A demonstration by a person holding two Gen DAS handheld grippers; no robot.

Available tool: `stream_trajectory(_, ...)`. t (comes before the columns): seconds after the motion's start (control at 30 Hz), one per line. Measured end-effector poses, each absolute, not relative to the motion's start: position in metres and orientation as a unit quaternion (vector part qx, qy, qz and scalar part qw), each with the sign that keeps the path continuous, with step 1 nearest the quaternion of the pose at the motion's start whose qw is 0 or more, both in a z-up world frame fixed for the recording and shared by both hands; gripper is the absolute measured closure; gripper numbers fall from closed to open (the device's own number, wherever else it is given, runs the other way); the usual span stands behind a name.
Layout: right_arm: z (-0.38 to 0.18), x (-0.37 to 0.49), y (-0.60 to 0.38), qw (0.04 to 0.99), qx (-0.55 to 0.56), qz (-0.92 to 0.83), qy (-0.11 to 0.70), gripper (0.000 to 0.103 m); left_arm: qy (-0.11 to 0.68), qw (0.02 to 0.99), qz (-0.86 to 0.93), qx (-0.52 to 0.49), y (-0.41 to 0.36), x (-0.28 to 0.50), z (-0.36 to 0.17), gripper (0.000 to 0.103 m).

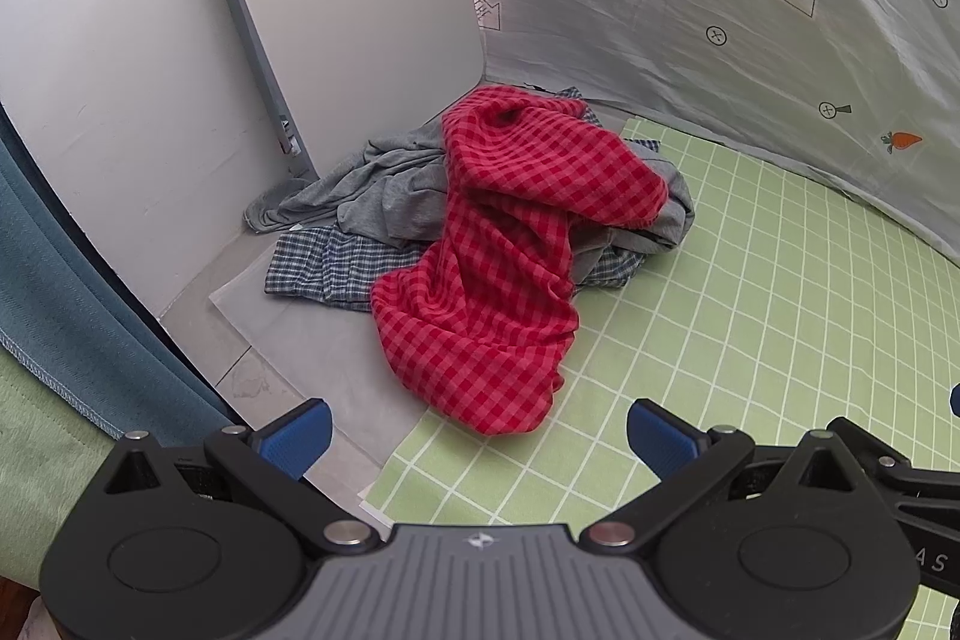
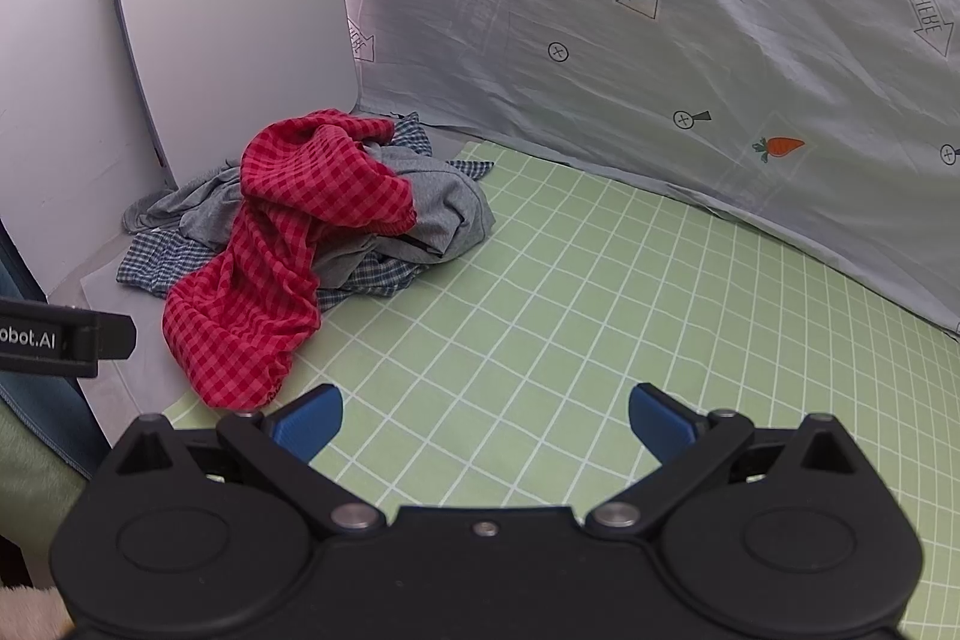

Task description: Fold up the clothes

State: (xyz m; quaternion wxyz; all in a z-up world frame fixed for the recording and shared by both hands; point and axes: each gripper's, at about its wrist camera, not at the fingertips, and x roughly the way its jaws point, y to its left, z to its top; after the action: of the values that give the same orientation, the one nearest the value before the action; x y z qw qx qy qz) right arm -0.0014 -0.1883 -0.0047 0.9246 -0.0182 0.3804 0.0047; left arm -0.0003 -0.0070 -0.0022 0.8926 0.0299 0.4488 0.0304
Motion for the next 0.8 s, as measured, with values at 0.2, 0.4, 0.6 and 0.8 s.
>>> stream_trajectory(0.2,-0.005,-0.0014,-0.1893,0.924,-0.018,0.004,0.381,0.0,0.45,0.892,0.026,0.034,-0.0088,-0.0003,-0.0029,0.0)
stream_trajectory(0.4,-0.0058,-0.0013,-0.1893,0.924,-0.016,0.005,0.383,0.0,0.451,0.891,0.026,0.037,-0.0078,-0.001,-0.0039,0.0)
stream_trajectory(0.6,-0.0058,-0.001,-0.1873,0.923,-0.016,0.009,0.385,0.0,0.452,0.891,0.024,0.039,-0.0084,-0.0031,-0.005,0.0)
stream_trajectory(0.8,-0.0063,-0.0009,-0.1873,0.922,-0.014,0.009,0.386,0.0,0.457,0.888,0.025,0.038,-0.0053,-0.0023,-0.0071,0.0)
